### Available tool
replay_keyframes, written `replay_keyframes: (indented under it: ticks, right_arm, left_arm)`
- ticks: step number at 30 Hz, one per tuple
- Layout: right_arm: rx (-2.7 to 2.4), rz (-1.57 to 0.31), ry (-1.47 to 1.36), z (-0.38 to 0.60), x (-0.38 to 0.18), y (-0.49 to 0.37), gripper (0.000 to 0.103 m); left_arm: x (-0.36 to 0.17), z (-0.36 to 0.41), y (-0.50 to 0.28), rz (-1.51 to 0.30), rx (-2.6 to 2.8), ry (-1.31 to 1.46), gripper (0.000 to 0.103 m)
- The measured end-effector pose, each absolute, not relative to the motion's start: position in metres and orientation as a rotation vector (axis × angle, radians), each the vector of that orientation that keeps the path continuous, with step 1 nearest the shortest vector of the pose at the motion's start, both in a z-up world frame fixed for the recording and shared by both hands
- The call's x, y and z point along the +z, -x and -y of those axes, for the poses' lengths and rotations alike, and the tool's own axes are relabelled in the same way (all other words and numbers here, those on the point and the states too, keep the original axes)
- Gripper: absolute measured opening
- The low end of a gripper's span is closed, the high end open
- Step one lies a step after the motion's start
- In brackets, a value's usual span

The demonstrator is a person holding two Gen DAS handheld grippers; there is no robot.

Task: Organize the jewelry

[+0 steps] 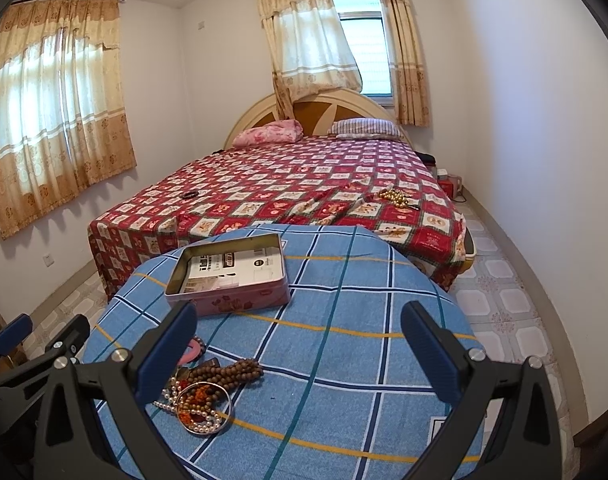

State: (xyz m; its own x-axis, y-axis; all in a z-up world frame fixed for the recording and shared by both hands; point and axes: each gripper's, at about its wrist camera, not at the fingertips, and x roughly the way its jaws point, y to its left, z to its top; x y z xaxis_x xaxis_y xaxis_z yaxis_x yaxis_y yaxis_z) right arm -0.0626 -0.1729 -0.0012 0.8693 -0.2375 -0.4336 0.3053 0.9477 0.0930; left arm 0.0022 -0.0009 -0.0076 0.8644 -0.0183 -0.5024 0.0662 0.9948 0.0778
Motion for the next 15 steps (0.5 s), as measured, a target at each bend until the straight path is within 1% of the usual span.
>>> replay_keyframes:
  ticks: [15]
  right_arm:
    - [-0.282,-0.449,-0.164,0.1710,-0.0056,0.0580,0.103]
  left_arm:
    - [-0.0159,-0.0006,-0.0112,-0.550,-0.044,-0.092,0.079]
